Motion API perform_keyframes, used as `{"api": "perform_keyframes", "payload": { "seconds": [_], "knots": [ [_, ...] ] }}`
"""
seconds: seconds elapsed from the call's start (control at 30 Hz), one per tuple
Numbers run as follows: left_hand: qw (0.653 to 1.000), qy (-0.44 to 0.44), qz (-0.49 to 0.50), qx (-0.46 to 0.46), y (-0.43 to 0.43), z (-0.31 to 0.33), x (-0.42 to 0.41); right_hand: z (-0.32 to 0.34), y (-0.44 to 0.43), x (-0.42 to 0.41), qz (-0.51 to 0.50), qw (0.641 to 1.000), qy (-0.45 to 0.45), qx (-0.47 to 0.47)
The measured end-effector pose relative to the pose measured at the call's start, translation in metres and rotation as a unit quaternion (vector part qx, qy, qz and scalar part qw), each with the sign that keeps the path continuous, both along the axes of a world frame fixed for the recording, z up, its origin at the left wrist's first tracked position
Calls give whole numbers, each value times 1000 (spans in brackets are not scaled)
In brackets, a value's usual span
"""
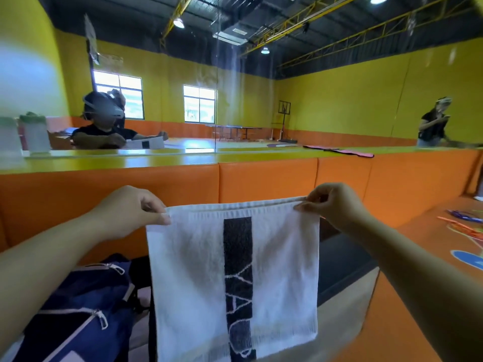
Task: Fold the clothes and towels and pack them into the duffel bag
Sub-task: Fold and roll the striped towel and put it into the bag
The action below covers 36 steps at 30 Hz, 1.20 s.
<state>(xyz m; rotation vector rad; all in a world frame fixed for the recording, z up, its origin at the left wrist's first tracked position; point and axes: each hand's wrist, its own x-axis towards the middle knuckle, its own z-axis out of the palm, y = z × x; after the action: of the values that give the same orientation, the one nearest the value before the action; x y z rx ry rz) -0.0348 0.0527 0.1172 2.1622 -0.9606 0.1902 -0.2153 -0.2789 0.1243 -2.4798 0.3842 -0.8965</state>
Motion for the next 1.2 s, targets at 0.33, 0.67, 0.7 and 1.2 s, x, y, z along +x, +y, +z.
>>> {"api": "perform_keyframes", "payload": {
  "seconds": [0.33,0.67,0.7,1.2],
  "knots": [
    [999,-21,17,-44,20,30,-12,37,5,-28,44,999,-9,2],
    [995,-72,-21,-73,28,61,-31,59,12,-57,92,991,-79,54],
    [995,-67,-34,-70,30,66,-34,60,12,-57,101,990,-79,60],
    [968,-191,157,33,-35,39,43,34,-23,65,-40,998,-10,-56]
  ]
}}
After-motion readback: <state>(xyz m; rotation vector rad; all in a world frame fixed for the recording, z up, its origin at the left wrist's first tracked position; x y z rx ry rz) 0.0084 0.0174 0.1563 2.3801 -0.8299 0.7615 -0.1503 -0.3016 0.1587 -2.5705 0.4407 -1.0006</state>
